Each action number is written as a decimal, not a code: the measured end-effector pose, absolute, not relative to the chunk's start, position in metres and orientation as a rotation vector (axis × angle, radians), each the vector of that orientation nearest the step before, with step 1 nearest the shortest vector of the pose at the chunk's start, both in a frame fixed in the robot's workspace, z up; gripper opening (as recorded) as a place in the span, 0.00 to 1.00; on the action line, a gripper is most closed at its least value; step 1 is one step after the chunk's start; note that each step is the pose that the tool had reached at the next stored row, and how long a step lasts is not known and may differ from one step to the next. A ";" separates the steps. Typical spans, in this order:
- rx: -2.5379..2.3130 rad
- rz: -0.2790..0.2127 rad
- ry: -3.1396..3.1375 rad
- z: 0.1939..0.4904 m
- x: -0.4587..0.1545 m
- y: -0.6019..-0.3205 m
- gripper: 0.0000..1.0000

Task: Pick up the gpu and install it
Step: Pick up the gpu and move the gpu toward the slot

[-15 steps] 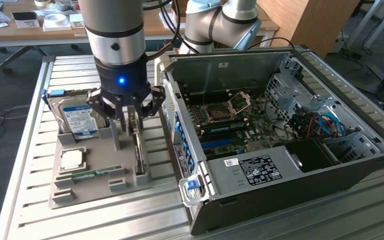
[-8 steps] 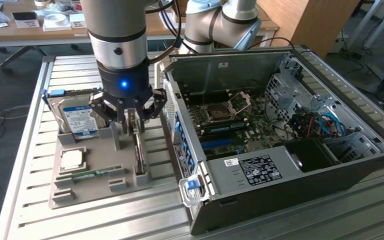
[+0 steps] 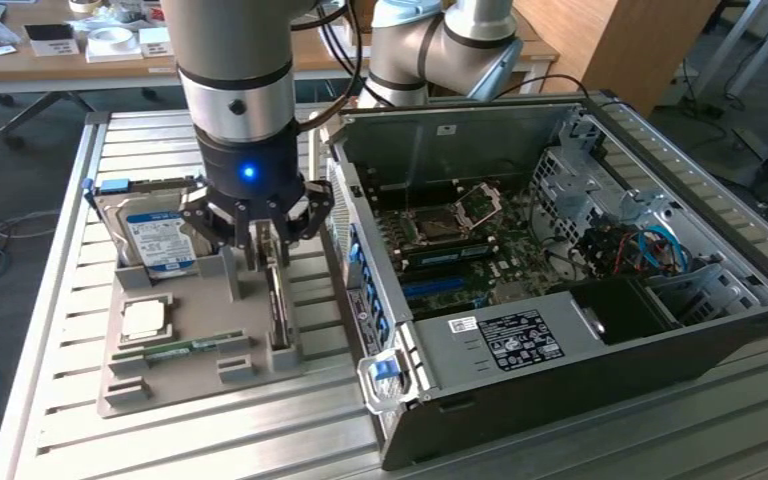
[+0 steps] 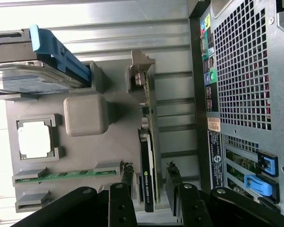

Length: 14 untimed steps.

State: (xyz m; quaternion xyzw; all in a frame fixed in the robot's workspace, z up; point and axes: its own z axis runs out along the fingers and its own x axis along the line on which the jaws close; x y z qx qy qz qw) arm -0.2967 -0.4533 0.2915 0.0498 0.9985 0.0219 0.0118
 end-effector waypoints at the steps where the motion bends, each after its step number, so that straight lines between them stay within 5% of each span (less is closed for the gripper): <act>1: 0.155 0.068 3.113 0.290 -0.297 -0.453 0.42; 14: 0.155 0.068 3.113 0.271 -0.297 -0.453 0.42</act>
